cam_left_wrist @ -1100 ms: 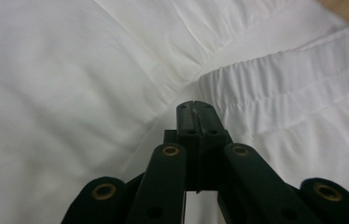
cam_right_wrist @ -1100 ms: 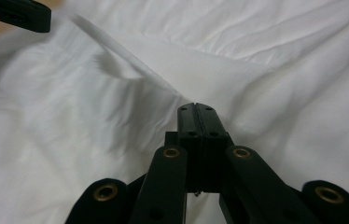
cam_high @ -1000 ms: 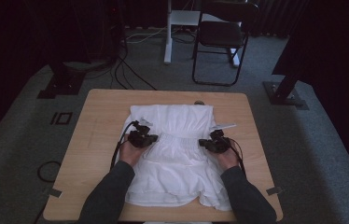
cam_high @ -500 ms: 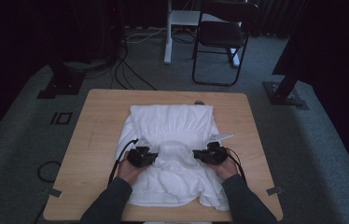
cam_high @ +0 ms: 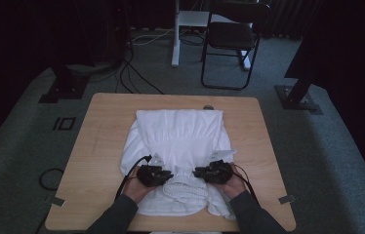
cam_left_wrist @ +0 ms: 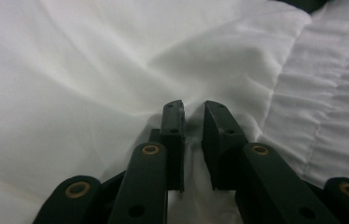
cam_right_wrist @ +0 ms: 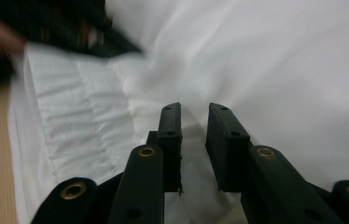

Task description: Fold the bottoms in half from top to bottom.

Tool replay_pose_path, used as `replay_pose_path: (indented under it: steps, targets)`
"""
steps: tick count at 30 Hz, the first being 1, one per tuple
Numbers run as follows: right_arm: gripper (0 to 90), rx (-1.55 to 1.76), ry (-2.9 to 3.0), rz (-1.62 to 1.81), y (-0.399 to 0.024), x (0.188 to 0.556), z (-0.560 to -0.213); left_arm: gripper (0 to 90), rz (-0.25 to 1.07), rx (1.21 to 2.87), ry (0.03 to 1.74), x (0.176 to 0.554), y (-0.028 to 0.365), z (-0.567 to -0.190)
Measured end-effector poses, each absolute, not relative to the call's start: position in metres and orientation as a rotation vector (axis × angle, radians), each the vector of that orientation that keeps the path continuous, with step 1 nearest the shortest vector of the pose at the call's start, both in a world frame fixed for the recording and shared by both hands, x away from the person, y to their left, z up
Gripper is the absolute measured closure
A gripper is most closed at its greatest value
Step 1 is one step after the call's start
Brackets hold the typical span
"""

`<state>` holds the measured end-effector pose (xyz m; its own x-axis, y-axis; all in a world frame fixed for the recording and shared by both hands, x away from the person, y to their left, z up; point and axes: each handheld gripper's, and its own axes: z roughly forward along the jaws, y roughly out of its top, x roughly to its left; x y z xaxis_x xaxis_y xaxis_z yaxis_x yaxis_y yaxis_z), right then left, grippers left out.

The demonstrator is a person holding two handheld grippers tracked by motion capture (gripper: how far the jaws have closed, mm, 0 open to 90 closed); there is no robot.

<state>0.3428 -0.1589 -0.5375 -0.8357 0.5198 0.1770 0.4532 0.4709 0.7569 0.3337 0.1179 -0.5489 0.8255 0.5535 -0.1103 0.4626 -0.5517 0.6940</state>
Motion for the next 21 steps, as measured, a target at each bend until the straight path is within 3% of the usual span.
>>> replay_pose_path:
  steps: [3,6,7,8,9,10,13,16,17,21]
  targets:
    - [77.1,0.778,2.732,1.127,-0.152,0.329,-0.552,78.6,0.098,2.263,0.731,0.328,0.123,-0.546]
    - [76.4,0.735,2.77,1.123,-0.151,0.325,-0.549,70.4,0.135,2.27,0.717,0.326,0.124,-0.539]
    - [67.6,0.702,2.75,1.11,-0.151,0.326,-0.543,69.2,0.206,2.252,0.712,0.33,0.125,-0.528]
    - [67.6,0.702,2.75,1.11,-0.151,0.326,-0.543,68.0,0.206,2.252,0.712,0.33,0.125,-0.528]
    - [58.6,0.755,2.662,1.136,-0.154,0.335,-0.535,66.4,0.279,2.203,0.746,0.342,0.128,-0.515]
    - [58.6,0.755,2.662,1.136,-0.154,0.335,-0.535,64.9,0.279,2.203,0.746,0.342,0.128,-0.515]
    - [50.6,0.917,2.455,1.21,-0.167,0.373,-0.517,59.3,0.409,2.108,0.83,0.38,0.133,-0.496]
    - [50.1,0.983,2.384,1.207,-0.17,0.397,-0.512,57.4,0.413,2.076,0.868,0.402,0.133,-0.496]
    - [49.7,1.036,2.336,1.2,-0.171,0.422,-0.513,57.3,0.428,2.071,0.898,0.415,0.133,-0.501]
    - [49.1,1.173,2.294,1.178,-0.169,0.455,-0.528,56.9,0.41,2.122,1.024,0.448,0.133,-0.538]
